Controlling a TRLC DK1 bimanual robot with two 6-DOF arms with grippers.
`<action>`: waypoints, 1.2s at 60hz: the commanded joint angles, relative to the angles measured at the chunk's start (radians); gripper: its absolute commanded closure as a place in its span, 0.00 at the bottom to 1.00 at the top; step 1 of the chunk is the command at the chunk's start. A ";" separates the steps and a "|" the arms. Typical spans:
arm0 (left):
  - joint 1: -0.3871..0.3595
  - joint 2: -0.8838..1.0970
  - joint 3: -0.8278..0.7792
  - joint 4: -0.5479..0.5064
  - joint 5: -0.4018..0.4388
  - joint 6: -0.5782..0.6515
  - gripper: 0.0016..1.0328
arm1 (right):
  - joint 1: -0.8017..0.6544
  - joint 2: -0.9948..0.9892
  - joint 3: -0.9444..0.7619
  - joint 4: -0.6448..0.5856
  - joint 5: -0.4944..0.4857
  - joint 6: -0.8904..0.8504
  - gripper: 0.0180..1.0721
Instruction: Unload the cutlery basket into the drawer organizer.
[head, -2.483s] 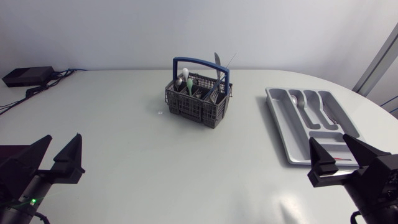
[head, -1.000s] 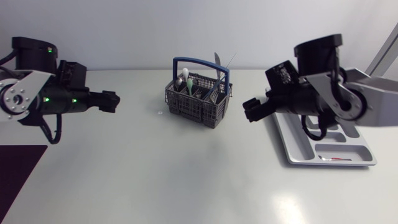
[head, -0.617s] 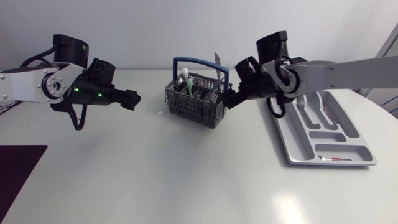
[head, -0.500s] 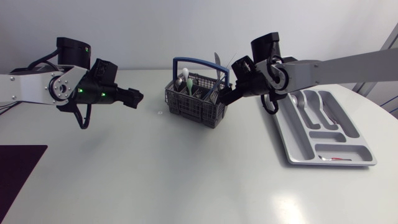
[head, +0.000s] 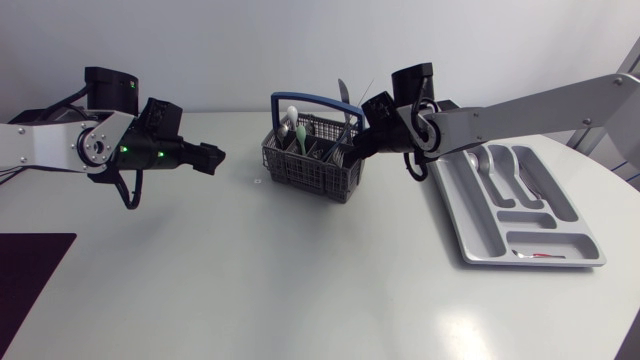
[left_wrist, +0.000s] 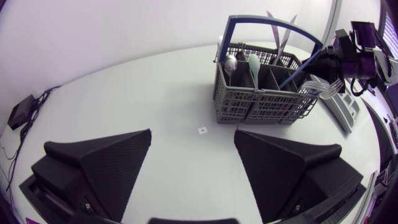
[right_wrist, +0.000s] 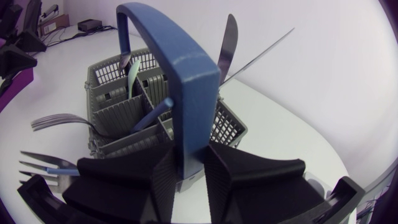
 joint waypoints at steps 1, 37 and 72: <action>0.009 -0.002 -0.031 0.006 0.017 0.020 0.10 | 0.027 -0.047 -0.071 0.003 0.002 -0.047 0.95; 0.004 -0.140 -0.124 -0.093 0.086 0.114 0.10 | 0.145 -0.585 -0.614 -0.062 -0.024 0.025 0.91; -0.073 -0.263 -0.220 -0.234 0.115 0.287 0.21 | 0.112 -1.059 -0.766 -0.296 -0.023 0.034 0.63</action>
